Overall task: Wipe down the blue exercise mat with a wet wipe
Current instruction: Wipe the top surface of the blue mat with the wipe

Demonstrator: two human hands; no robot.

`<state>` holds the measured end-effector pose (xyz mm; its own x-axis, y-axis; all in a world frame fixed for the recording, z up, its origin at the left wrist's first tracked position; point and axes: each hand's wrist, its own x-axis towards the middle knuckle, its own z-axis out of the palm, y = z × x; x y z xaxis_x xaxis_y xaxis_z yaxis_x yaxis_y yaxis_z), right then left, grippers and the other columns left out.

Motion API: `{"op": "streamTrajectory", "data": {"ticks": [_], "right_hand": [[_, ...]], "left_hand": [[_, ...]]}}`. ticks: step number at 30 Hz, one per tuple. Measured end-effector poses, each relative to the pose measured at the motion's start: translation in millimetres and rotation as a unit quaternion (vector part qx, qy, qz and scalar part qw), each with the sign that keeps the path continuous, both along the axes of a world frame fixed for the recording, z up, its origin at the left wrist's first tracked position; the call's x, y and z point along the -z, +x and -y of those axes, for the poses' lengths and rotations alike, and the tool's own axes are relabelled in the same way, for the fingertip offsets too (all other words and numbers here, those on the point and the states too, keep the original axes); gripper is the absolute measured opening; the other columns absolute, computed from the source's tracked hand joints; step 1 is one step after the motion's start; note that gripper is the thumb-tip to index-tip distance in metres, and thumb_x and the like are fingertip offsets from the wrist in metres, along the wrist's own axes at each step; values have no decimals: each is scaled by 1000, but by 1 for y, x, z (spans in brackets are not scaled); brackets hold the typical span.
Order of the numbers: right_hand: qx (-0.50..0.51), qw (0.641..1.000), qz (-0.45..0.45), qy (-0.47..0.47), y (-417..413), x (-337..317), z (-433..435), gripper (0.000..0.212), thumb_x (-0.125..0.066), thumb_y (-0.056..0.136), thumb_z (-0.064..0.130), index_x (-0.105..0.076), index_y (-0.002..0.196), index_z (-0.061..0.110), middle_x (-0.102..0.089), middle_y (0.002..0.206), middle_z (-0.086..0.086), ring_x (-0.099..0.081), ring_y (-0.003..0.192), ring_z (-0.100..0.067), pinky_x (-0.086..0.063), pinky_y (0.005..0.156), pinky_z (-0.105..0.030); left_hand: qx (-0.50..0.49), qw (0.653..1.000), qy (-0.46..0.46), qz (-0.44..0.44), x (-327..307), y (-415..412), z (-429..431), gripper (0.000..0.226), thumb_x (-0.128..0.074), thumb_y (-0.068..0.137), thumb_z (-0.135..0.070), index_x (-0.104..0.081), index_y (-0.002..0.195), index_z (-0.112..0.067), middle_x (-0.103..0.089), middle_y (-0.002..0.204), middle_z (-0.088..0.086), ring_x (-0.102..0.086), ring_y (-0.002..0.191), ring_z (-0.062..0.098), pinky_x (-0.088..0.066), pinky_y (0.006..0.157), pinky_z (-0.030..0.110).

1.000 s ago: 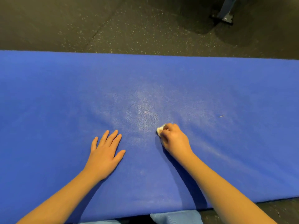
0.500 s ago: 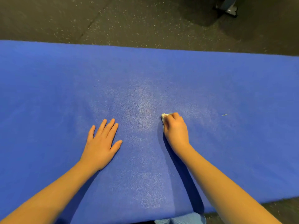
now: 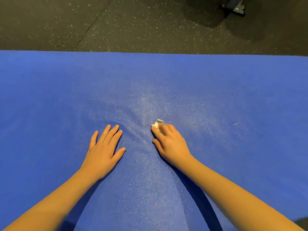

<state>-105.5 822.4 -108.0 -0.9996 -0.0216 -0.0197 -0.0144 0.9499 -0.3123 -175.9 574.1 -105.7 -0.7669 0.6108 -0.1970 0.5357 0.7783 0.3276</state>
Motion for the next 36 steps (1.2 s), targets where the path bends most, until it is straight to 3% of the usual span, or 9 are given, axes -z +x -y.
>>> {"op": "streamTrajectory", "data": {"ticks": [4, 8, 10, 15, 21, 26, 29, 33, 36], "right_hand": [[-18, 999, 30, 33, -8, 4, -20, 61, -32, 95, 45, -45, 141, 7, -38, 150, -13, -35, 138, -32, -28, 115, -41], [111, 990, 86, 17, -46, 6, -25, 69, -32, 98, 50, -22, 152, 9, -7, 161, -10, -8, 148, -27, -6, 120, -37], [106, 989, 102, -10, -49, 5, -13, 76, -30, 96, 56, -14, 153, 10, 2, 162, -9, 2, 149, -26, -1, 121, -37], [-77, 990, 114, 20, -34, 2, -23, 78, -16, 90, 61, -13, 154, 15, 0, 161, -4, -2, 149, -21, -6, 121, -40], [112, 986, 125, 22, -77, 3, -33, 74, -28, 97, 56, -4, 155, 17, 11, 161, -4, 8, 148, -21, 4, 120, -36], [-63, 990, 118, 39, -74, 1, -38, 79, -10, 88, 62, -8, 155, 20, 5, 161, 0, 3, 149, -18, 10, 116, -32], [-10, 991, 117, 71, -103, 3, -63, 77, -7, 88, 61, -7, 155, 21, 4, 162, 0, 2, 149, -18, 1, 121, -41], [105, 986, 126, 27, -133, 8, -47, 74, -27, 97, 56, -2, 155, 17, 12, 161, -4, 9, 148, -21, 4, 120, -39], [-13, 994, 110, 23, -123, 9, -36, 82, -16, 89, 65, -4, 155, 17, 8, 161, -6, 7, 149, -23, 4, 120, -37]], "left_hand": [[6, 1000, 14, -12, 4, -8, -1, 79, -12, 90, -66, -33, 149, -17, -18, 157, -8, -5, 146, 9, 2, 118, 41], [-15, 1000, 17, -22, 5, -23, -10, 75, -19, 89, -58, -31, 149, -15, -17, 158, -6, -5, 147, 12, 0, 118, 43], [-21, 999, 7, -29, 9, -33, -13, 73, -20, 90, -57, -32, 149, -14, -19, 159, -4, -7, 147, 15, -2, 118, 46], [-1, 998, -33, -47, 14, -38, -15, 73, -10, 98, -57, -38, 145, -10, -31, 155, 4, -18, 145, 23, -6, 115, 46], [-8, 998, 5, -55, 14, -54, -15, 72, -13, 97, -59, -42, 143, -11, -33, 154, 2, -18, 145, 20, -8, 116, 47], [-59, 995, -33, -76, 20, -108, -24, 71, -20, 92, -53, -35, 146, -9, -24, 158, 5, -14, 147, 26, -7, 115, 53], [-43, 993, -51, -99, 23, -108, -23, 68, -25, 93, -50, -39, 145, -8, -29, 156, 7, -20, 145, 28, -12, 115, 54], [-50, 993, -27, -100, 21, -109, -21, 65, -28, 94, -47, -39, 145, -9, -30, 156, 6, -19, 146, 26, -13, 116, 52], [-52, 994, -8, -99, 20, -109, -22, 62, -29, 94, -44, -41, 144, -9, -32, 155, 5, -20, 146, 26, -13, 117, 51]]}}
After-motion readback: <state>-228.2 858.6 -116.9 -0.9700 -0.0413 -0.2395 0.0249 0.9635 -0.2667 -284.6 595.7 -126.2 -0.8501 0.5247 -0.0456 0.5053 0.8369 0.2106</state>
